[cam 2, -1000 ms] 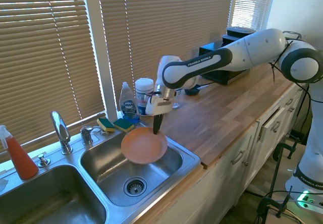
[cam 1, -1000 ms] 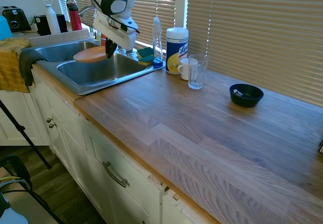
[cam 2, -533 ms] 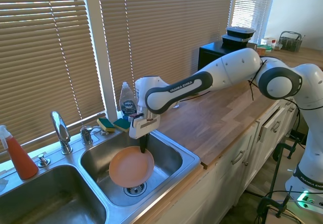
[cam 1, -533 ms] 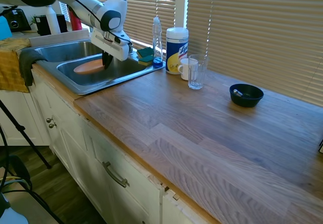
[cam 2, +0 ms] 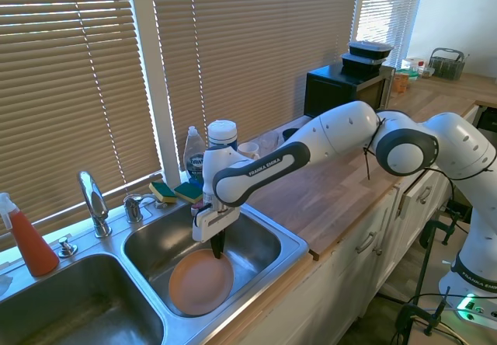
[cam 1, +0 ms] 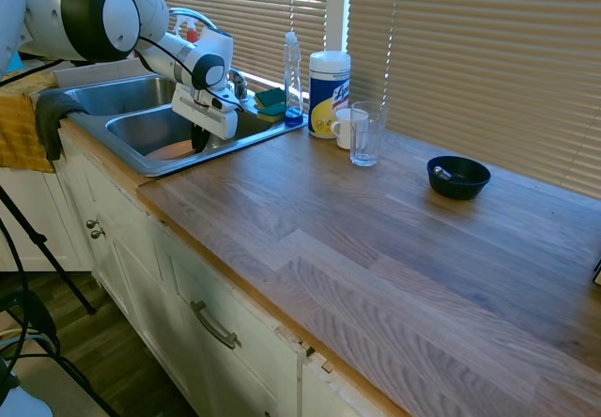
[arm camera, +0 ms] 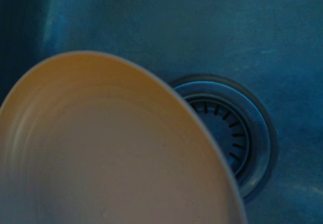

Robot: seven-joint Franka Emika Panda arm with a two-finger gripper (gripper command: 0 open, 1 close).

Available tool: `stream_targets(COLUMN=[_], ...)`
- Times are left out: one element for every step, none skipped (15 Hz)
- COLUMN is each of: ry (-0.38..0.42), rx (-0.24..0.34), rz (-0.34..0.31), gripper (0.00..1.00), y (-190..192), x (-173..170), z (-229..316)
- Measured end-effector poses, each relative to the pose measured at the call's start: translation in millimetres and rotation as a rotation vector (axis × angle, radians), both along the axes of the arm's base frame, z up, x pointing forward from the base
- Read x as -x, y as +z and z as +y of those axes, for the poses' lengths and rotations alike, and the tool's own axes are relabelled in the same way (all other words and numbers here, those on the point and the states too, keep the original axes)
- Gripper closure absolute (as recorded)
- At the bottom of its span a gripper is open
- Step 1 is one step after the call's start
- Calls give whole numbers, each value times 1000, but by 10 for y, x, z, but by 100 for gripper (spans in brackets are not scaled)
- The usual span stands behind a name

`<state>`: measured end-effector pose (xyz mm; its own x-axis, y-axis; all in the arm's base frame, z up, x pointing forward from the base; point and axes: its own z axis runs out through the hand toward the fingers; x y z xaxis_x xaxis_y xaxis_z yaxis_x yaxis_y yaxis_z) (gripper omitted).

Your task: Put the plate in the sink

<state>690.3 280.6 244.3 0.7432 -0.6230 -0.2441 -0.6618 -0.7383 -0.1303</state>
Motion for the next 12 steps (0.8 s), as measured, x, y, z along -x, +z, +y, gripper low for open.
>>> stream_targets(ry=[2, 4, 6, 7, 8, 9, 9, 9, 7, 5, 3, 1], rx=[0, -1, -1, -2, -2, -4, -6, -8, -10, -12, -14, -17], rz=[2, 4, 7, 7, 8, 7, 3, -2, -7, -12, -17, -22], gripper=[0, 0, 0, 0, 0, 0, 0, 0, 0, 0, 0, 0], y=[8, 15, 24, 31, 41, 60, 77, 104, 134, 165, 204, 252], x=[-9, -16, -26, -41, -54, -74, -90, -104, -119, -134, -147, -154], z=[6, 14, 19, 23, 25, 30, 34, 37, 38, 34, 25, 16])
